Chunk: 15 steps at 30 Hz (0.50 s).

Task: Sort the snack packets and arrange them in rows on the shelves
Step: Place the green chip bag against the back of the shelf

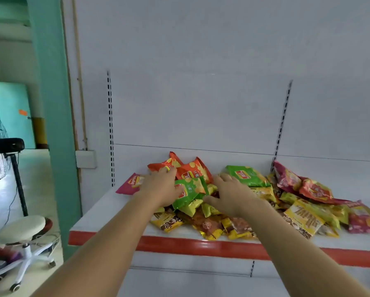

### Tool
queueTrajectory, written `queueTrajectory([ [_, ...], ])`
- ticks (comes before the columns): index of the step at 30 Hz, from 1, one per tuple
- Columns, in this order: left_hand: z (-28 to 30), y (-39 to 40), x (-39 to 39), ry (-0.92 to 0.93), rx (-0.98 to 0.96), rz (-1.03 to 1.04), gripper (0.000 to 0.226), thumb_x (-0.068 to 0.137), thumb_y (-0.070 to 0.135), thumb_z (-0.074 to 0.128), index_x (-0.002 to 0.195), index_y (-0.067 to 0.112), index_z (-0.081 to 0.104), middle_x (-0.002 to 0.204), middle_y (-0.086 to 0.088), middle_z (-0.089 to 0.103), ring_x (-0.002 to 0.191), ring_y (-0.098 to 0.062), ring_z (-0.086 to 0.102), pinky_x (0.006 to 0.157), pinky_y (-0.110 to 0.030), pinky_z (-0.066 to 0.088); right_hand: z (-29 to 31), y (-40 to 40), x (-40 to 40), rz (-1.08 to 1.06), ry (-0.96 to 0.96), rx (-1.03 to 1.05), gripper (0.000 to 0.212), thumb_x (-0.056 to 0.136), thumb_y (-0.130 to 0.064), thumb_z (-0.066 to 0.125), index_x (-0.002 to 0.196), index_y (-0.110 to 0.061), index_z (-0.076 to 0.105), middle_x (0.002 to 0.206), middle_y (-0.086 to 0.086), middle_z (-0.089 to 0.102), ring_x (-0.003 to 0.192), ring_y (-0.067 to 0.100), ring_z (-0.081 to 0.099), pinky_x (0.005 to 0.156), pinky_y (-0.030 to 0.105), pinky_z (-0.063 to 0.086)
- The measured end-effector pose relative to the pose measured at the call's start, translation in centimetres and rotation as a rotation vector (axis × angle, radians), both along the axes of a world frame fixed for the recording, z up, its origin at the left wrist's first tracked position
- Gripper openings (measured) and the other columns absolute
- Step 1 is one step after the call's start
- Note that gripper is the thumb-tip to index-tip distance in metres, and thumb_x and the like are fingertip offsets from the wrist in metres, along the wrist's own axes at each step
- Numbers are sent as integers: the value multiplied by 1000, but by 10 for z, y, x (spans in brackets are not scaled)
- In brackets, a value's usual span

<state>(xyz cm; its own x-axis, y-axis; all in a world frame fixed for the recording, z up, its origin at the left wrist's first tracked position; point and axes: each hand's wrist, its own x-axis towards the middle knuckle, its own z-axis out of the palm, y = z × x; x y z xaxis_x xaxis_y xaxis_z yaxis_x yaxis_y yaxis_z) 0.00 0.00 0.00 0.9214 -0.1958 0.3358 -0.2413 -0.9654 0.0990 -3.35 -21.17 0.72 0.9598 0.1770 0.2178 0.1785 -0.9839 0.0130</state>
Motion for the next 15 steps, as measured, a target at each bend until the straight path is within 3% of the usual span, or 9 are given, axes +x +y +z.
queueTrajectory([
  [6, -27, -4, 45, 106, -57, 33, 65, 103, 56, 45, 155, 17, 34, 150, -8, 50, 133, -31, 52, 102, -47, 50, -24, 9, 50, -22, 47, 0, 85, 95, -70, 37, 160, -22, 10, 164, 8, 21, 151, 31, 20, 119, 51, 30],
  [10, -37, -8, 67, 123, -85, 69, 58, 104, 57, 44, 141, 13, 46, 128, -7, 64, 113, -28, 64, 86, -41, 55, -38, 11, 77, -38, 80, -7, 79, 98, -70, 26, 161, -24, 8, 166, 9, 17, 154, 30, 12, 122, 51, 20],
  [12, -44, -14, 74, 156, -141, 88, 58, 103, 59, 45, 135, 11, 49, 119, -7, 67, 106, -28, 67, 77, -38, 53, -48, 12, 88, -11, 108, -4, 73, 100, -65, 23, 160, -25, 12, 165, 8, 22, 153, 29, 13, 121, 51, 18],
  [15, -49, -21, 81, 209, -221, 157, 67, 100, 62, 51, 141, 10, 44, 124, -9, 66, 110, -29, 66, 75, -34, 49, -63, 10, 96, 50, 63, 24, 62, 103, -57, 27, 156, -25, 27, 159, 6, 35, 151, 27, 20, 121, 48, 22],
])
